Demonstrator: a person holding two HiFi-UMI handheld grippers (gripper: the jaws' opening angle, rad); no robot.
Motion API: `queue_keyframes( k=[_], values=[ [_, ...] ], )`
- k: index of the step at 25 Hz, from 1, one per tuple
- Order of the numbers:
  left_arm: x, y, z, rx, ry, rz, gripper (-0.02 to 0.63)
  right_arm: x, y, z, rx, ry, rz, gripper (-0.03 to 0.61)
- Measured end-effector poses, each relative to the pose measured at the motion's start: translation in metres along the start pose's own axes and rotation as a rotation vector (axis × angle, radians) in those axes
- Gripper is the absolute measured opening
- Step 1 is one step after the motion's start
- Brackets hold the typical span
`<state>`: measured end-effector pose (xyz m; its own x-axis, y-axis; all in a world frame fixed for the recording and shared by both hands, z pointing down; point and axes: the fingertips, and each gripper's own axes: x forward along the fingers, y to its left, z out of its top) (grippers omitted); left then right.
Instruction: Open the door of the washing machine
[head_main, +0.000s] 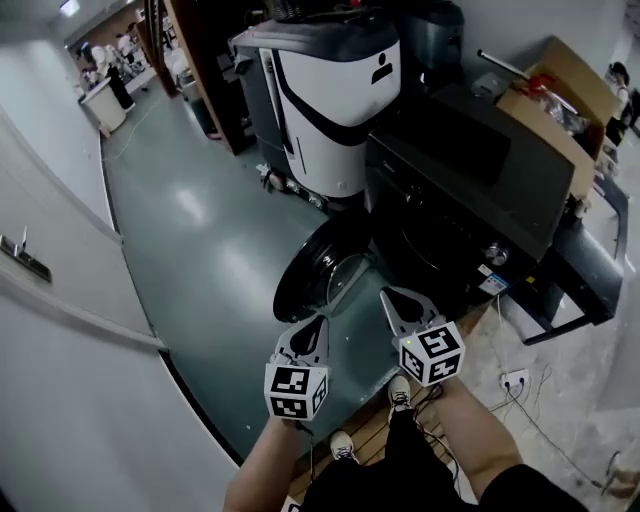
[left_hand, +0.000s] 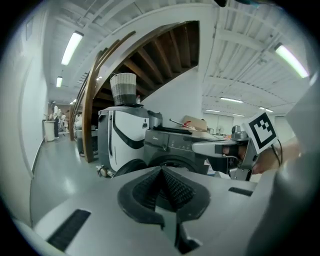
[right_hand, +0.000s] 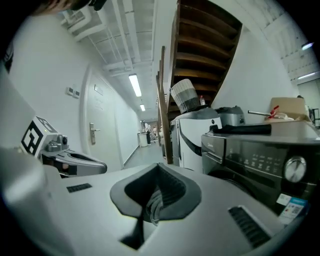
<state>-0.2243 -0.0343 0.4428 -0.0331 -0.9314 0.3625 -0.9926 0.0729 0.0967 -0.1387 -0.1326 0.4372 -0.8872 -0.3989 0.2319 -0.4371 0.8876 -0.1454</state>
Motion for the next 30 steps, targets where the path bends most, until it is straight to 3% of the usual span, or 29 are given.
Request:
queue_keyframes(
  k=[5,11,16,23,30],
  values=[
    [-0.037,-0.048,0.014,0.039,-0.043,-0.152,0.018,-0.09,0.005,0.016,0.004,-0.059,-0.155,0.017],
    [-0.072,-0.106,0.013,0.074,-0.069,-0.303,0.018,-0.183,0.016,0.008,0.018,-0.079,-0.331,0.017],
    [-0.089,-0.143,0.0,0.093,-0.052,-0.377,0.018,-0.241,0.026,-0.009,0.03,-0.065,-0.425,0.017],
    [-0.11,-0.171,-0.025,0.079,-0.027,-0.443,0.018,-0.285,0.038,-0.039,0.08,-0.038,-0.476,0.017],
    [-0.12,-0.18,-0.048,0.09,0.012,-0.451,0.018,-0.287,0.049,-0.053,0.076,-0.023,-0.448,0.017]
  ],
)
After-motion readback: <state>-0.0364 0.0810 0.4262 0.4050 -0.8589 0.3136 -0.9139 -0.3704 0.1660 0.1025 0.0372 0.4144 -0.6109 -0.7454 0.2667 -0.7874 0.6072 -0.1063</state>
